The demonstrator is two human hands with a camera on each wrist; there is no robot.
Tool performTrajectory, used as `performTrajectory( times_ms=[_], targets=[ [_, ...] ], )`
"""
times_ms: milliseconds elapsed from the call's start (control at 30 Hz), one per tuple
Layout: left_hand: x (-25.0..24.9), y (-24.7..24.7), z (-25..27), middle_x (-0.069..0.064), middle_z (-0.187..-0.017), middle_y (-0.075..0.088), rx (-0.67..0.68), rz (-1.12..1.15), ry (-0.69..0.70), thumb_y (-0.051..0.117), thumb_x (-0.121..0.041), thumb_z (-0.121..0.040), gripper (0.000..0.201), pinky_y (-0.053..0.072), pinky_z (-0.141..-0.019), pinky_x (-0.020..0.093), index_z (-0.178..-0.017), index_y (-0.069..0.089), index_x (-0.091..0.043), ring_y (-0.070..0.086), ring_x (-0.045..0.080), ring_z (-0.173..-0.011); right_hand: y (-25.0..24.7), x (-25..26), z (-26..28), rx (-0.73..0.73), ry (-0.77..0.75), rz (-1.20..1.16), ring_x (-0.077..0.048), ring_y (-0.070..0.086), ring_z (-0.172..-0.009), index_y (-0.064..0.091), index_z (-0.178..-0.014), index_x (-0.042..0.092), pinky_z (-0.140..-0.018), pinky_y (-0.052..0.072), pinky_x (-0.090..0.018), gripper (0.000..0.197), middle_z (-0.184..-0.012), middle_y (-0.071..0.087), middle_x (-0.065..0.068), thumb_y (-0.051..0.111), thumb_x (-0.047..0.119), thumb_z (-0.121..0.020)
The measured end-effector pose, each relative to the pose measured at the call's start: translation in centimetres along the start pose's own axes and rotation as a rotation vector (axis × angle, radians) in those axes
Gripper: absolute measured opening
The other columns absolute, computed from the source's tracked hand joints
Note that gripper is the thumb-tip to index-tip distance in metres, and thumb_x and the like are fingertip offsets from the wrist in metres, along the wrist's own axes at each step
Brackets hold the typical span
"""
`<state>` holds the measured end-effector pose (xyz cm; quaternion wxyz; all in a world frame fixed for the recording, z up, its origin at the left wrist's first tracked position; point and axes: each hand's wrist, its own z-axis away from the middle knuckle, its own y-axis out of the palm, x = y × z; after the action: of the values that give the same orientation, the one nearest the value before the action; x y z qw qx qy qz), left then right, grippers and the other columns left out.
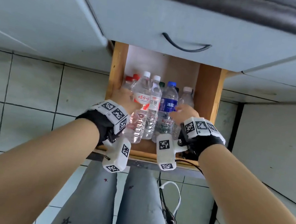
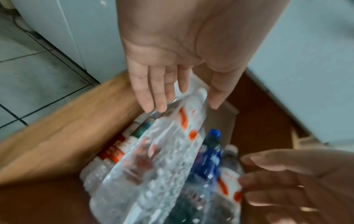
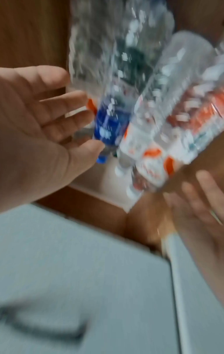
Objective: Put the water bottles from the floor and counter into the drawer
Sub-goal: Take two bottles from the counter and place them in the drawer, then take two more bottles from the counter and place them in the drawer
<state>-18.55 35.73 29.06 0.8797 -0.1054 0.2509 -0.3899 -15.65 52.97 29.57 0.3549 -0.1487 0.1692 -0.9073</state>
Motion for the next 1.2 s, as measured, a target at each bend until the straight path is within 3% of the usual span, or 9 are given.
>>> performTrajectory(
  times_ms=[167, 333, 467, 567, 633, 833, 967, 1133, 1200],
  targets=[
    [-3.9, -7.0, 5.1, -0.001, -0.070, 0.050, 0.110, 0.207, 0.032, 0.051, -0.016, -0.092, 0.023, 0.040, -0.052, 0.021, -0.069, 0.051, -0.016, 0.050, 0.009, -0.057, -2.6, 8.6, 7.4, -0.047, -0.318, 0.063, -0.019, 0.059, -0.098, 0.063, -0.116, 0.017, -0.077, 0.044, -0.024, 0.031, -0.122, 0.063, -0.002, 0.050, 0.026, -0.089],
    [-5.9, -16.3, 13.0, 0.004, -0.093, 0.057, 0.213, 0.201, 0.052, 0.047, -0.032, -0.094, 0.022, 0.044, -0.079, 0.030, -0.098, 0.057, -0.012, 0.056, 0.020, -0.091, -5.6, 16.7, 16.1, -0.021, -0.594, 0.096, -0.026, 0.065, -0.098, 0.066, -0.108, 0.008, -0.084, 0.055, -0.034, 0.027, -0.110, 0.069, -0.012, 0.051, 0.018, -0.089],
    [-4.5, -24.6, 17.0, -0.001, -0.081, 0.062, 0.035, 0.421, 0.197, 0.054, -0.024, -0.090, 0.006, 0.037, -0.062, 0.022, -0.091, 0.056, -0.018, 0.060, 0.012, -0.070, -8.0, 22.3, 20.4, -0.070, -0.783, -0.138, -0.016, 0.057, -0.060, 0.068, -0.093, 0.006, -0.050, 0.045, -0.010, 0.014, -0.073, 0.063, -0.004, 0.056, 0.006, -0.085],
    [-4.2, -30.0, 17.2, 0.000, -0.086, 0.062, -0.316, 0.717, 0.289, 0.063, -0.019, -0.085, 0.028, 0.044, -0.068, 0.027, -0.110, 0.051, -0.015, 0.064, 0.009, -0.072, -10.6, 27.0, 20.8, -0.268, -0.839, -0.398, -0.023, 0.058, -0.074, 0.060, -0.081, 0.023, -0.068, 0.052, -0.033, 0.016, -0.074, 0.059, 0.001, 0.060, 0.008, -0.082],
    [-4.6, -33.0, 16.9, 0.005, -0.109, 0.056, -0.527, 0.867, 0.356, 0.070, -0.017, -0.080, 0.065, 0.046, -0.082, 0.031, -0.133, 0.032, -0.013, 0.059, 0.015, -0.094, -12.2, 30.2, 20.3, -0.430, -0.862, -0.519, -0.020, 0.055, -0.088, 0.058, -0.105, 0.020, -0.085, 0.050, -0.044, 0.031, -0.083, 0.054, 0.006, 0.066, 0.019, -0.075],
    [-7.7, -37.5, 15.5, 0.000, -0.145, 0.036, -0.688, 0.917, 0.657, 0.083, -0.012, -0.060, 0.107, 0.035, -0.110, 0.029, -0.143, 0.017, -0.020, 0.042, 0.010, -0.127, -17.3, 38.0, 18.8, -0.683, -0.883, -0.662, -0.023, 0.035, -0.136, 0.018, -0.145, 0.010, -0.112, 0.034, -0.035, 0.104, -0.148, 0.030, -0.012, 0.080, 0.027, -0.064],
    [-8.7, -38.0, 14.8, -0.010, -0.123, 0.047, -0.726, 0.855, 0.778, 0.084, -0.002, -0.058, 0.099, 0.037, -0.098, 0.014, -0.138, 0.028, -0.016, 0.047, 0.003, -0.113, -18.2, 41.1, 17.4, -0.647, -0.866, -0.699, -0.015, 0.052, -0.113, 0.028, -0.139, 0.008, -0.096, 0.045, -0.026, 0.094, -0.129, 0.049, -0.002, 0.082, 0.020, -0.064],
    [-8.7, -38.1, 14.4, -0.012, -0.116, 0.049, -0.742, 0.815, 0.745, 0.083, -0.004, -0.059, 0.089, 0.041, -0.100, 0.023, -0.131, 0.034, -0.022, 0.050, 0.006, -0.110, -18.1, 40.9, 16.2, -0.651, -1.030, -0.729, -0.002, 0.057, -0.073, 0.050, -0.108, -0.002, -0.059, 0.047, -0.007, 0.052, -0.091, 0.061, -0.004, 0.079, 0.011, -0.067],
    [-8.8, -38.1, 14.5, -0.010, -0.117, 0.051, -0.748, 0.836, 0.743, 0.082, -0.004, -0.059, 0.085, 0.041, -0.099, 0.023, -0.129, 0.037, -0.022, 0.052, 0.006, -0.110, -17.3, 40.2, 16.5, -0.623, -1.050, -0.735, -0.005, 0.058, -0.078, 0.048, -0.114, 0.000, -0.065, 0.049, -0.010, 0.059, -0.096, 0.062, -0.004, 0.079, 0.018, -0.067]
  ],
)
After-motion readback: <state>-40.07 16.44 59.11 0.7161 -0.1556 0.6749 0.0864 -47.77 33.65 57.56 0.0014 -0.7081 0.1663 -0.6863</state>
